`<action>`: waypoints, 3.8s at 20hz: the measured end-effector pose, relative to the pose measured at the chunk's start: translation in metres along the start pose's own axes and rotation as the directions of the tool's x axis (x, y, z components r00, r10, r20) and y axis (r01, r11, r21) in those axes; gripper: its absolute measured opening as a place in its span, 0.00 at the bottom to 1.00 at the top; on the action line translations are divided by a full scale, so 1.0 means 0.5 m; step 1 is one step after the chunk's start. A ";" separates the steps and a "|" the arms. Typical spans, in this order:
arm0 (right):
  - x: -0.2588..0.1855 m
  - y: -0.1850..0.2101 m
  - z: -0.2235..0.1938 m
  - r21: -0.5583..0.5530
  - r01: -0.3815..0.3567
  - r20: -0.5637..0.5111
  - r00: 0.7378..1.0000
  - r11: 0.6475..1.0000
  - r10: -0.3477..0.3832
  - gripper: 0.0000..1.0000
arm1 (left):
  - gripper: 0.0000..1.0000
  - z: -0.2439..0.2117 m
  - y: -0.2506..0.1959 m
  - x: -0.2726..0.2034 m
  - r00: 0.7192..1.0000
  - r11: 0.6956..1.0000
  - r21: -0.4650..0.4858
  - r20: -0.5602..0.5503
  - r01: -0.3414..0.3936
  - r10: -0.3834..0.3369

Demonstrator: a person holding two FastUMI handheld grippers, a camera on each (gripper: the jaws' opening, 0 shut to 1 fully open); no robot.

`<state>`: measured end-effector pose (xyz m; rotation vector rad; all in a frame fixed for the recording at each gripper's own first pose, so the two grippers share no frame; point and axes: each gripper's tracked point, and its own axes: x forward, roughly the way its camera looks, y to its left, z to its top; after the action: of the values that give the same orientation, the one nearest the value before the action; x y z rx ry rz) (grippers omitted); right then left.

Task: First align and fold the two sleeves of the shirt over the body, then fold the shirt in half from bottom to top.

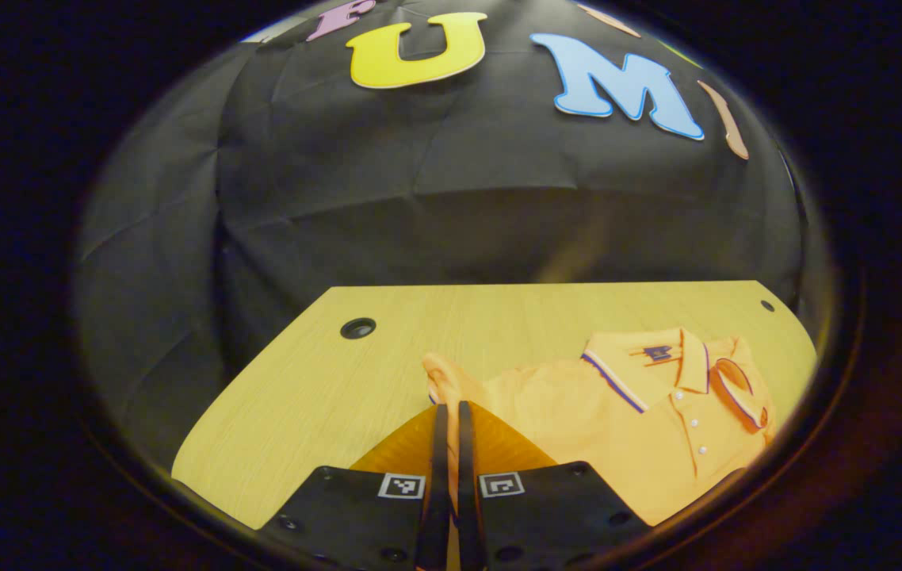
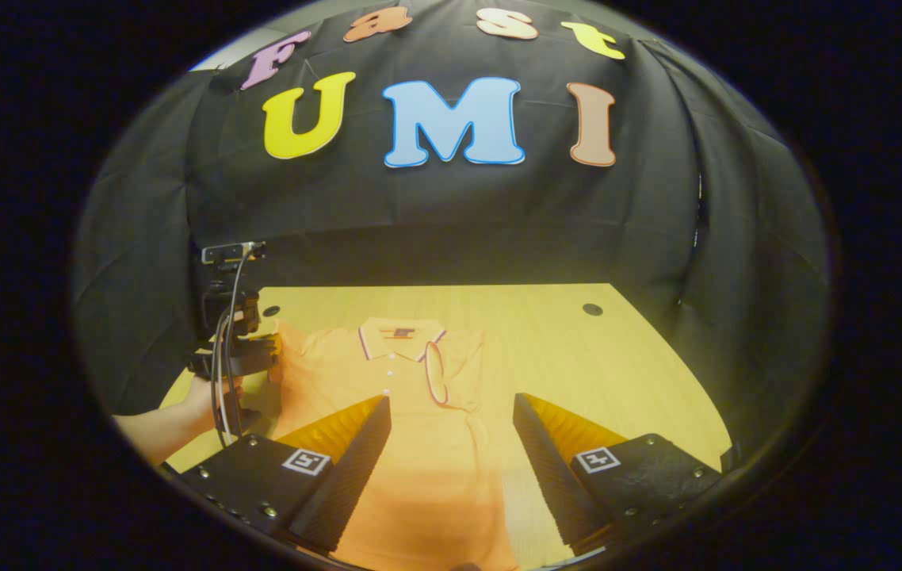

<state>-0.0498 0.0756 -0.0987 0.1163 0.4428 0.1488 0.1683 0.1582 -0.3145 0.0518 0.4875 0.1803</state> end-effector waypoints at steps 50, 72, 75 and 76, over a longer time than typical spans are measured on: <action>-0.086 -0.092 -0.457 -0.072 -0.061 -0.290 0.956 0.996 0.037 0.97 | 0.96 -0.371 -0.113 -0.658 0.921 0.971 -0.030 -0.312 0.237 -0.234; -0.126 -0.058 -0.553 -0.009 -0.067 -0.310 0.949 0.998 0.061 0.58 | 0.54 -0.498 -0.119 -0.755 0.931 0.976 0.024 -0.305 0.217 -0.199; -0.123 -0.040 -0.555 -0.006 -0.098 -0.312 0.946 0.995 0.091 0.37 | 0.23 -0.496 -0.138 -0.750 0.934 0.978 -0.006 -0.295 0.208 -0.201; -0.115 -0.045 -0.552 0.016 -0.092 -0.298 0.950 0.996 0.093 0.11 | 0.17 -0.497 -0.137 -0.751 0.931 0.979 -0.013 -0.305 0.205 -0.199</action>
<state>-0.2185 0.0655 -0.3257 0.1167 0.7404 0.2601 -0.2635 0.0234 -0.3670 -0.0089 0.8000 -0.0203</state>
